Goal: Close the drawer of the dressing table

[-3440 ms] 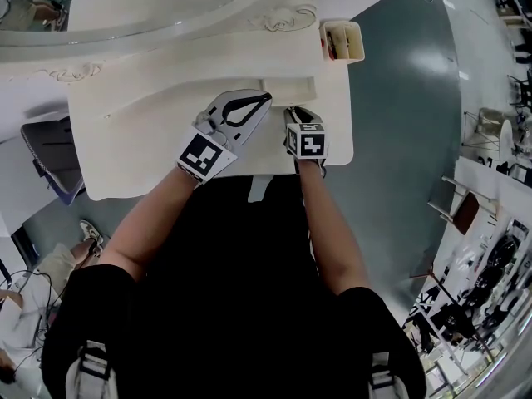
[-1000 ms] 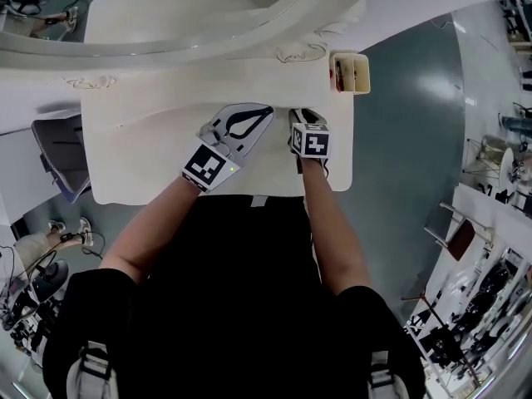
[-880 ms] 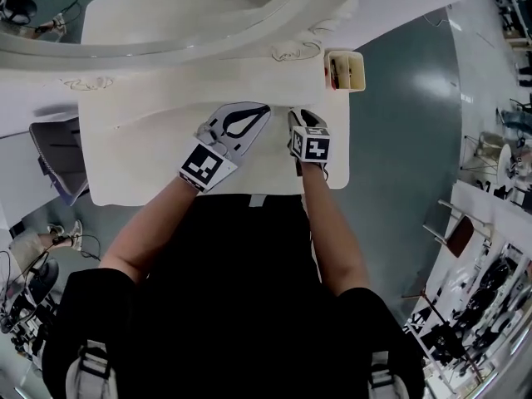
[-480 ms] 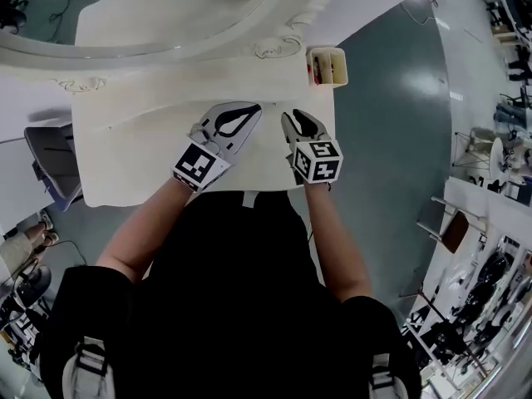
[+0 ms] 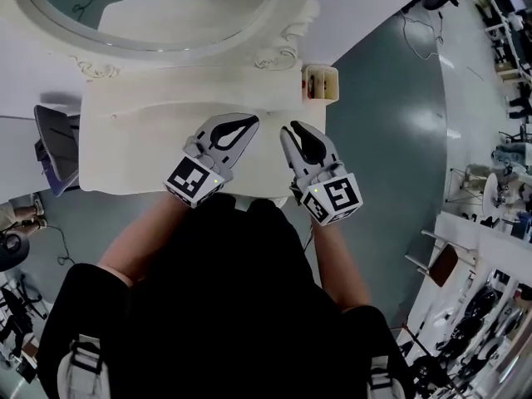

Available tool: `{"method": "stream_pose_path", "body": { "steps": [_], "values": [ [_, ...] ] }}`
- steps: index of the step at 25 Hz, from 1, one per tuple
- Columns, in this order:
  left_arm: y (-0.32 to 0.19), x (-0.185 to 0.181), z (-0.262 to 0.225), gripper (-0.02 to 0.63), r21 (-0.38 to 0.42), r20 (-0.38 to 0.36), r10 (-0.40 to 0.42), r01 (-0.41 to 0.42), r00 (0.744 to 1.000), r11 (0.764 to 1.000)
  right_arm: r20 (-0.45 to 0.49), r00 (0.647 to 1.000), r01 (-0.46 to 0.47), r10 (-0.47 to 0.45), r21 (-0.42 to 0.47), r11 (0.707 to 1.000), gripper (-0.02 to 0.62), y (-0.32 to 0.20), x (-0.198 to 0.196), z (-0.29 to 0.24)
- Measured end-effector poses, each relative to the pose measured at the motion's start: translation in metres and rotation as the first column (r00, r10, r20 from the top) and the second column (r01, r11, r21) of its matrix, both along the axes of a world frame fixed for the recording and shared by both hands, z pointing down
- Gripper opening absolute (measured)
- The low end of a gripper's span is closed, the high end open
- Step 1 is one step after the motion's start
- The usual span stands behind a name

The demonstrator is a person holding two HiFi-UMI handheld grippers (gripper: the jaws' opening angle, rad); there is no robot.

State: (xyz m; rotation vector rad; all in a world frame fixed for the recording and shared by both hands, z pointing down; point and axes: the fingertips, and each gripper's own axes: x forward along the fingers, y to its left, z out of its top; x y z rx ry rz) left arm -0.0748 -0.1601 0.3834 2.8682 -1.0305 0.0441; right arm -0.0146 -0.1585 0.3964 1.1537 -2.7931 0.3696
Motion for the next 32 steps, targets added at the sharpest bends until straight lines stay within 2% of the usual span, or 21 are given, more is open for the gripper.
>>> {"method": "stream_pose_path", "body": {
  "steps": [5, 13, 32],
  "values": [
    [0.019, 0.007, -0.025, -0.006, 0.022, 0.008, -0.025, 0.025, 1.000, 0.999, -0.004, 0.998, 0.065, -0.065, 0.098, 0.993, 0.047, 0.017, 0.004, -0.041],
    [0.039, 0.018, -0.057, -0.006, 0.065, -0.005, -0.051, 0.051, 0.999, 0.997, 0.000, 0.995, 0.102, -0.104, 0.171, 0.980, 0.003, 0.033, 0.013, -0.075],
    [0.036, 0.026, -0.088, -0.006, 0.109, -0.019, -0.092, 0.093, 0.996, 0.990, 0.008, 0.992, 0.121, -0.125, 0.186, 0.975, 0.003, 0.031, 0.032, -0.095]
  ]
}}
